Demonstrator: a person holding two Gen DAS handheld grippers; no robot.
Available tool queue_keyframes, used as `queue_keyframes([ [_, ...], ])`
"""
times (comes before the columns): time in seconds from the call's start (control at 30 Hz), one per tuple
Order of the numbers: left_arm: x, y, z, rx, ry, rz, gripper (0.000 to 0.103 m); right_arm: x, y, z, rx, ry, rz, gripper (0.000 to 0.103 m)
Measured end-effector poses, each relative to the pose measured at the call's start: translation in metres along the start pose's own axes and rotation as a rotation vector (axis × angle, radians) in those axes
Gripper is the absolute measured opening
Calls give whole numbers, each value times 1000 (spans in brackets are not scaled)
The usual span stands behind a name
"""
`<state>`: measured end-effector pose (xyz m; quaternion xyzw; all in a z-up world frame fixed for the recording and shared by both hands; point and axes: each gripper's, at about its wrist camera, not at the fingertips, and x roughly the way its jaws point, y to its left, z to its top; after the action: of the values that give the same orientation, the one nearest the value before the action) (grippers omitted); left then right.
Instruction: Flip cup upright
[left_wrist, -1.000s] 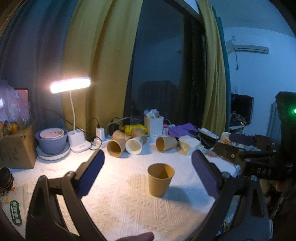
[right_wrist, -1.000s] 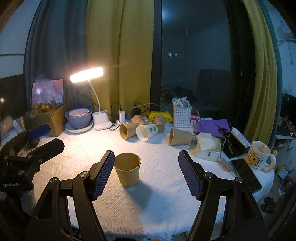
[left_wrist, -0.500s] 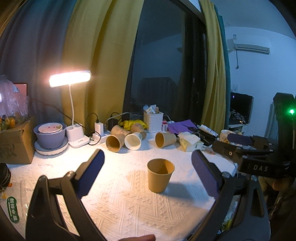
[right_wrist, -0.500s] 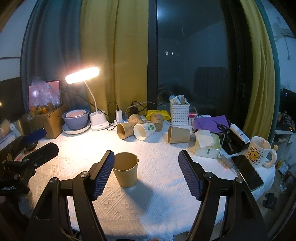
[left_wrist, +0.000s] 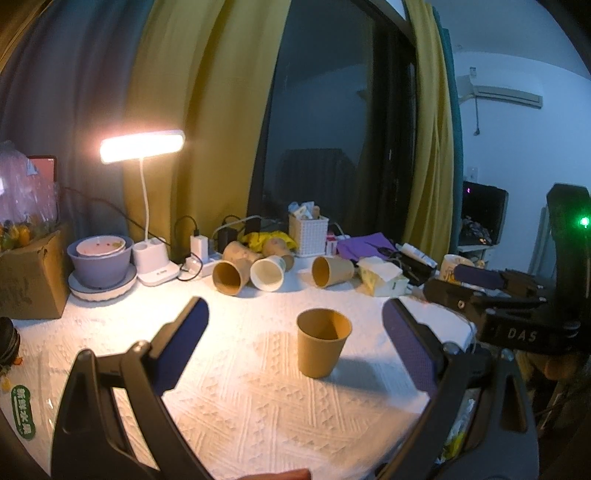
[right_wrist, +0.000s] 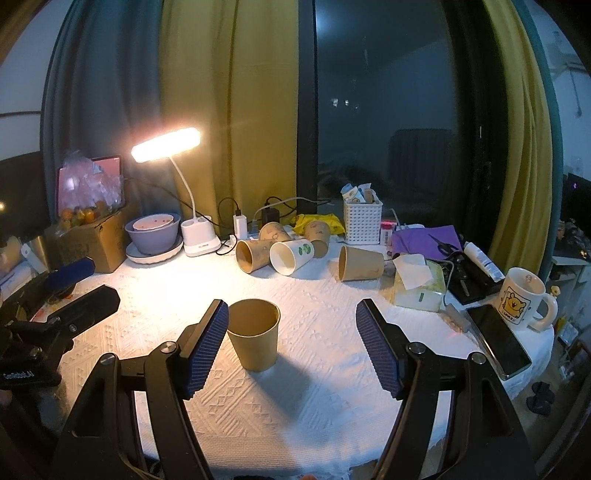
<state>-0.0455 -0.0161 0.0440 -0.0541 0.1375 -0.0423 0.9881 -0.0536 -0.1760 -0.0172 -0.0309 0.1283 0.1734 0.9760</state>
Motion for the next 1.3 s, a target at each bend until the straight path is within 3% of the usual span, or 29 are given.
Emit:
queue_keyframes([
  [1.3,0,0,-4,-3,8,-5,96,1,3,-1,-1,7,5,74],
])
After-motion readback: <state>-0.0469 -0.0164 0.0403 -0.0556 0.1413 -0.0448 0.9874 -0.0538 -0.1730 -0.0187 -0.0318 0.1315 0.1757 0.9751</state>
